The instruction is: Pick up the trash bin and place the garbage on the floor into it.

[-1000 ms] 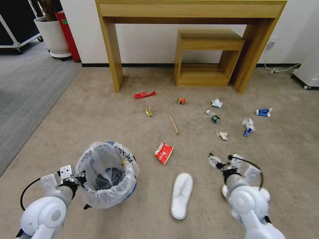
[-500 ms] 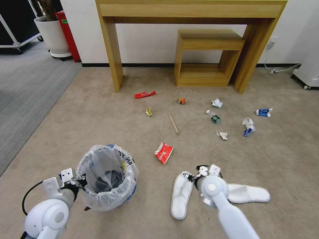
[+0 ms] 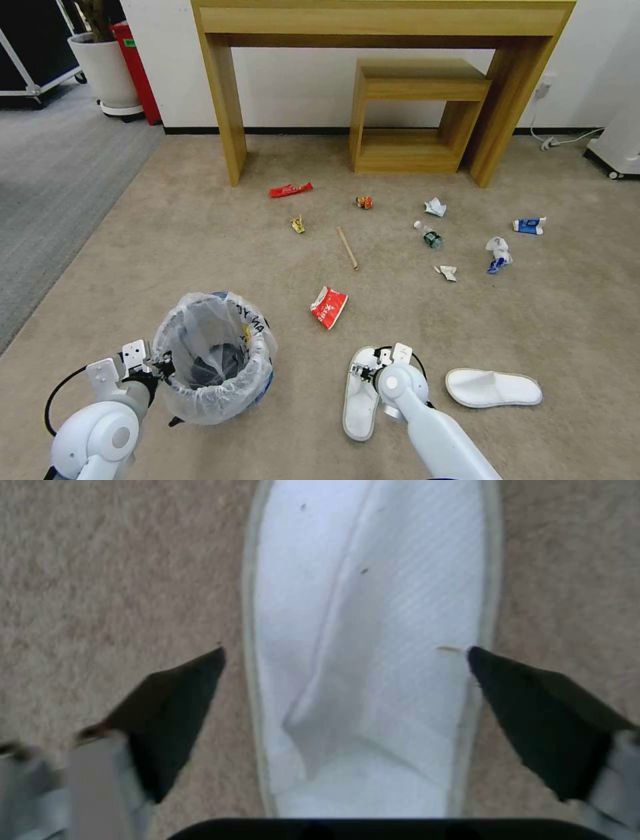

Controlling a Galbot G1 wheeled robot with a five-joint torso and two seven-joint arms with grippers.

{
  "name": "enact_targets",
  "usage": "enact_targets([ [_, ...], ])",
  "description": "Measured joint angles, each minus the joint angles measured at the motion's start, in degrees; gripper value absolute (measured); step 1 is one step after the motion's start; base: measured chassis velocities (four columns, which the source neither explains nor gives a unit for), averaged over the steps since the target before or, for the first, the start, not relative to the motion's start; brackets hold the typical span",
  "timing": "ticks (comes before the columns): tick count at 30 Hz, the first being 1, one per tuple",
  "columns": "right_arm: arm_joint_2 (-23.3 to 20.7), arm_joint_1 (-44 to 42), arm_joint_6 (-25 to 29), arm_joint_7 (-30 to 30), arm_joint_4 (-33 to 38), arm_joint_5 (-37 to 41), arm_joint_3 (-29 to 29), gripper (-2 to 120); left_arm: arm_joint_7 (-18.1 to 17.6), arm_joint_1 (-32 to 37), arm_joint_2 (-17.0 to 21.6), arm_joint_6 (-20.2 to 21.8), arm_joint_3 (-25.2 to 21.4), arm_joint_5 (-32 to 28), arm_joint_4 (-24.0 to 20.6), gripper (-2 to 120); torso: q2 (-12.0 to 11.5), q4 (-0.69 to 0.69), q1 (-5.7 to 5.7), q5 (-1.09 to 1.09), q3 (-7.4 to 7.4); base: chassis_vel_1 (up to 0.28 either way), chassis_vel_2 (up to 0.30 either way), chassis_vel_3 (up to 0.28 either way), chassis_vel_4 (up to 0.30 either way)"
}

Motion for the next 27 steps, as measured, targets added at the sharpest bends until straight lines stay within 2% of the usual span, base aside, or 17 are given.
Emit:
enact_targets([
  [1, 0.0, 0.0, 0.0, 0.0, 0.0, 0.0, 0.0, 89, 0.0, 0.0, 0.0, 0.0, 0.0, 0.0, 0.0, 1, 0.0, 0.0, 0.0, 0.0, 0.0, 0.0, 0.0, 0.0, 0.0],
  [4, 0.5, 0.0, 1.2, -1.0, -1.3, -2.2, -1.0, 73, 0.0, 0.1, 0.0, -0.2, -0.1, 0.0, 0.0, 1, 0.0, 0.0, 0.0, 0.0, 0.0, 0.0, 0.0, 0.0, 0.0],
  [9, 0.7, 0.0, 1.6, -1.4, -1.8, -3.0, -1.3, 61, 0.2, 0.3, 0.0, -0.4, -0.1, 0.1, 0.0, 1, 0.0, 0.0, 0.0, 0.0, 0.0, 0.0, 0.0, 0.0, 0.0],
  [11, 0.7, 0.0, 1.9, -1.6, -1.9, -3.4, -1.3, 48, 0.3, 0.4, 0.0, -0.5, -0.1, 0.2, 0.0, 1, 0.0, 0.0, 0.0, 0.0, 0.0, 0.0, 0.0, 0.0, 0.0],
  [13, 0.6, 0.0, 2.0, -1.7, -1.9, -3.6, -1.3, 46, 0.3, 0.4, 0.0, -0.6, -0.1, 0.2, 0.0, 1, 0.0, 0.0, 0.0, 0.0, 0.0, 0.0, 0.0, 0.0, 0.0],
  [15, 0.2, -0.1, 2.1, -2.0, -1.9, -3.8, -1.3, 34, 0.3, 0.3, 0.1, -0.6, -0.1, 0.3, 0.0, 1, 0.0, 0.0, 0.0, 0.0, 0.0, 0.0, 0.0, 0.0, 0.0],
  [16, 0.2, -0.1, 2.1, -2.0, -1.9, -3.8, -1.3, 34, 0.3, 0.3, 0.1, -0.6, -0.1, 0.3, 0.0, 1, 0.0, 0.0, 0.0, 0.0, 0.0, 0.0, 0.0, 0.0, 0.0],
  [19, -0.2, -0.3, 2.6, -2.8, -1.8, -4.1, -1.3, 20, 0.3, 0.2, 0.0, -0.8, 0.1, 0.3, 0.0, 1, 0.0, 0.0, 0.0, 0.0, 0.0, 0.0, 0.0, 0.0, 0.0],
  [20, -0.2, -0.3, 2.6, -2.8, -1.8, -4.1, -1.3, 20, 0.3, 0.2, 0.0, -0.8, 0.1, 0.3, 0.0, 1, 0.0, 0.0, 0.0, 0.0, 0.0, 0.0, 0.0, 0.0, 0.0],
  [24, -0.8, -1.0, 3.8, -5.4, -0.8, -4.8, -1.3, 2, 0.4, 0.2, -0.1, -0.8, 0.1, 0.4, 0.1, 1, 0.0, 0.0, 0.0, 0.0, 0.0, 0.0, 0.0, 0.0, 0.0],
  [27, -1.3, -1.5, 4.6, -6.5, 0.5, -4.8, -1.0, 0, 0.4, 0.2, 0.1, -0.8, 0.0, 0.3, 0.1, 1, 0.0, 0.0, 0.0, 0.01, 0.0, 0.0, 0.0, 0.0, 0.0],
])
